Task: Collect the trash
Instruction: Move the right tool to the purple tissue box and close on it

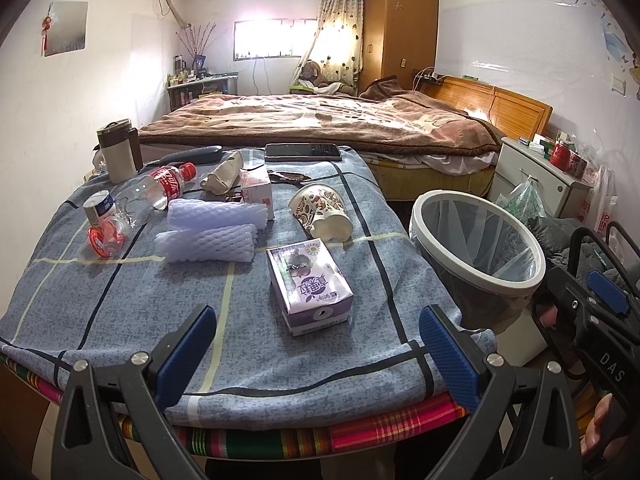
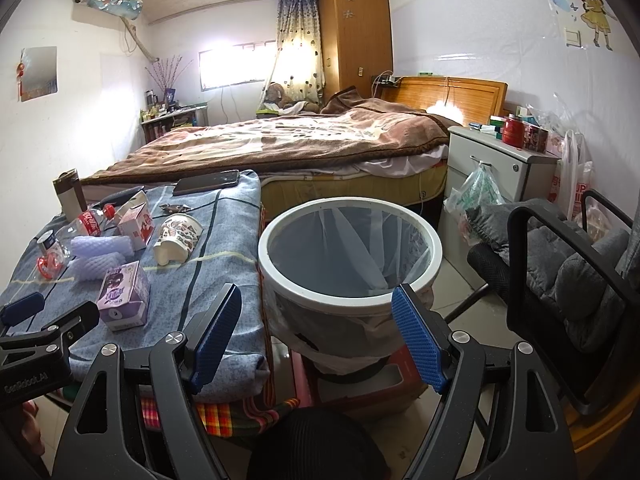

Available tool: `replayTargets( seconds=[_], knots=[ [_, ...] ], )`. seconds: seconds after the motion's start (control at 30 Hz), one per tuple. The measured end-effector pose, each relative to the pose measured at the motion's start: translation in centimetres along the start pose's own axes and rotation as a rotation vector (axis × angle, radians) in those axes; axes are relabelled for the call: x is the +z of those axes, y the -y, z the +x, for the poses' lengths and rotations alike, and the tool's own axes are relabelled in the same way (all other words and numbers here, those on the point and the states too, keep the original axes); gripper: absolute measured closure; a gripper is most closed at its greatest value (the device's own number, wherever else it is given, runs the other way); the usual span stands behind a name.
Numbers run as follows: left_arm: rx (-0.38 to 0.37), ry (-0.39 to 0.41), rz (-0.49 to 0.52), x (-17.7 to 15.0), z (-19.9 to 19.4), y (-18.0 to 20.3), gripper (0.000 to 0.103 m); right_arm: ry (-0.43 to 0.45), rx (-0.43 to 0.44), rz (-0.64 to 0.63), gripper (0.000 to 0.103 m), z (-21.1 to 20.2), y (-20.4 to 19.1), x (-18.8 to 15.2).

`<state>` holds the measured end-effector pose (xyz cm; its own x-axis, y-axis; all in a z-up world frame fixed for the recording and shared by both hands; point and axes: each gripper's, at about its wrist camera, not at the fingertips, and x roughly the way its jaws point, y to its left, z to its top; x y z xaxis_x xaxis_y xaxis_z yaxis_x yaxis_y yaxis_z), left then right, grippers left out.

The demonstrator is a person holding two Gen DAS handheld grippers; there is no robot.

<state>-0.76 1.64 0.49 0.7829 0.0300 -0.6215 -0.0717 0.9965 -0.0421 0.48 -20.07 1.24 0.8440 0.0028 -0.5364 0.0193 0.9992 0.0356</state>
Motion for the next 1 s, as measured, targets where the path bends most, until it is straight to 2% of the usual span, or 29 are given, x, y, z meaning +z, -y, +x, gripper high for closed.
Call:
replayTargets(
  seconds=[0.27,0.43,0.7,0.9,1.0],
  knots=[
    [0.014,0.001,-0.002,0.2,0.3,-0.8,0.0,-0.012,0.007,-0.004,0.024,0.5,-0.3,0.0],
    [0.069,0.011,-0.011,0.3,0.2,-2.7,0.0,-0.007,0.047,-0.017,0.024,0.7,-1.2,0.0],
    [0.169,0.002,-0.075,0.5,0.8,-8.3,0.0,-0.04,0.232,-0.119,0.024,2.6,-7.2,-0.3],
    [0.176,-0.035,-0.092,0.3,2.5,-11.3,0.0,-0.086,0.385,-0.147,0.024,3.8,-10.3,-0.3],
    [0.164,-0.044,-0.103,0.5,3.1,-12.6,0.0,-0.115,0.414,-0.163,0.024,4.6,-11.6,-0.5]
  ],
)
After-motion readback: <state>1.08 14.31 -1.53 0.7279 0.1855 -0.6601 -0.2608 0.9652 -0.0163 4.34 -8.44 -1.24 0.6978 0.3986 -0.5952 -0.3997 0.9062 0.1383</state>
